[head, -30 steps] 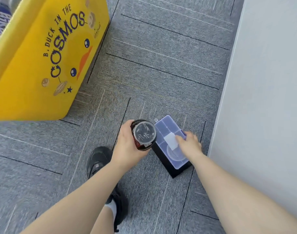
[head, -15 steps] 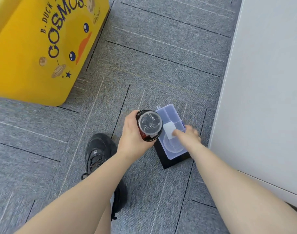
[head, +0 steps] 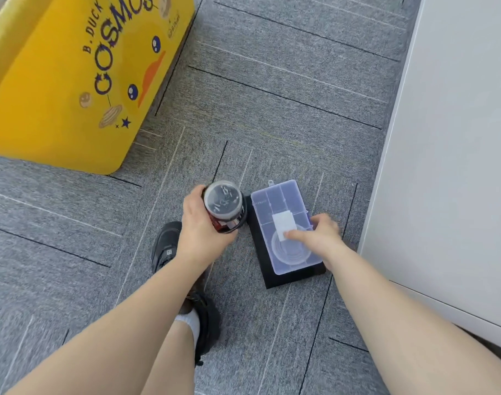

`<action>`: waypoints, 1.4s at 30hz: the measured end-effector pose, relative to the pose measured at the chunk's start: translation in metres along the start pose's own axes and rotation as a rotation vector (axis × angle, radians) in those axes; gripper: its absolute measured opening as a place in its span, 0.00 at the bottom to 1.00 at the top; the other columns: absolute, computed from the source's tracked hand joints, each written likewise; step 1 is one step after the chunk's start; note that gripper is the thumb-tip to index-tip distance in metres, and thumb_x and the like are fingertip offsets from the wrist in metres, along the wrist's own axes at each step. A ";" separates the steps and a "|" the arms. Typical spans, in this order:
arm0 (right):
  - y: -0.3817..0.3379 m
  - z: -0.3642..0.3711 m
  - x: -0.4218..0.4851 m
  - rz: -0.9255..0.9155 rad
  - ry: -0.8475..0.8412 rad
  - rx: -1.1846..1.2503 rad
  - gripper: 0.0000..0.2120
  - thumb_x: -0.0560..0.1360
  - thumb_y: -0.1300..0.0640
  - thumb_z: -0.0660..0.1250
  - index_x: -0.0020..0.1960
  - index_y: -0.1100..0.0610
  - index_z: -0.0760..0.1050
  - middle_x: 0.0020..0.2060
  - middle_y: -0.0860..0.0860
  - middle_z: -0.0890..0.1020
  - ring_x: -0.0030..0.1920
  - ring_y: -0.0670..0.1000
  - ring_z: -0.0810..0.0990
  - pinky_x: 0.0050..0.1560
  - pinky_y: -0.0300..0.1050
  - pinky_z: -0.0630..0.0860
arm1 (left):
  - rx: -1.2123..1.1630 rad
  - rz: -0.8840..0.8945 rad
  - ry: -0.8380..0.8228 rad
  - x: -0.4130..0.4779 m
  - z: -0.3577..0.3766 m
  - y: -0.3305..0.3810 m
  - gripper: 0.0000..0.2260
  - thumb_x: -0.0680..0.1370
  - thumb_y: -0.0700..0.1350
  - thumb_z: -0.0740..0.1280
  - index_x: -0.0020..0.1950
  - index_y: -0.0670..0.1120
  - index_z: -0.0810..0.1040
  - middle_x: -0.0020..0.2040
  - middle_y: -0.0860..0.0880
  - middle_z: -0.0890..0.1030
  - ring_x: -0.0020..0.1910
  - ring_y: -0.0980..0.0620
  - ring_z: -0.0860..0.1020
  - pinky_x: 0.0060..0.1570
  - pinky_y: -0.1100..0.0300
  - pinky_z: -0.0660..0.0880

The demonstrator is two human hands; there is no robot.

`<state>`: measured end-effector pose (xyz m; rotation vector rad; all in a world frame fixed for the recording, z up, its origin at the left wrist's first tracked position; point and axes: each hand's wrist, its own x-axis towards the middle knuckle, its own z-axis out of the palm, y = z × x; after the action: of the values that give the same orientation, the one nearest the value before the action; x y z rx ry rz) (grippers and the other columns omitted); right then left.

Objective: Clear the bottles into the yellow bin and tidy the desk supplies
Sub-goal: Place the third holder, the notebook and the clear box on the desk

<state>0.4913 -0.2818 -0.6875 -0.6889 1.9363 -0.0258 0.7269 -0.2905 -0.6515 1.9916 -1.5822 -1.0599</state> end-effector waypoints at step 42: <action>-0.141 -0.183 -0.399 -0.610 0.085 0.452 0.49 0.54 0.36 0.77 0.66 0.62 0.68 0.60 0.55 0.78 0.58 0.55 0.79 0.58 0.54 0.77 | 0.035 0.216 0.133 -0.168 -0.285 0.293 0.45 0.55 0.57 0.80 0.68 0.56 0.63 0.60 0.54 0.69 0.62 0.51 0.70 0.59 0.53 0.70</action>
<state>0.5211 -0.2618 -0.2280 -0.9449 1.6452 -0.8529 0.7359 -0.2606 -0.2103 1.8220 -1.7075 -0.8066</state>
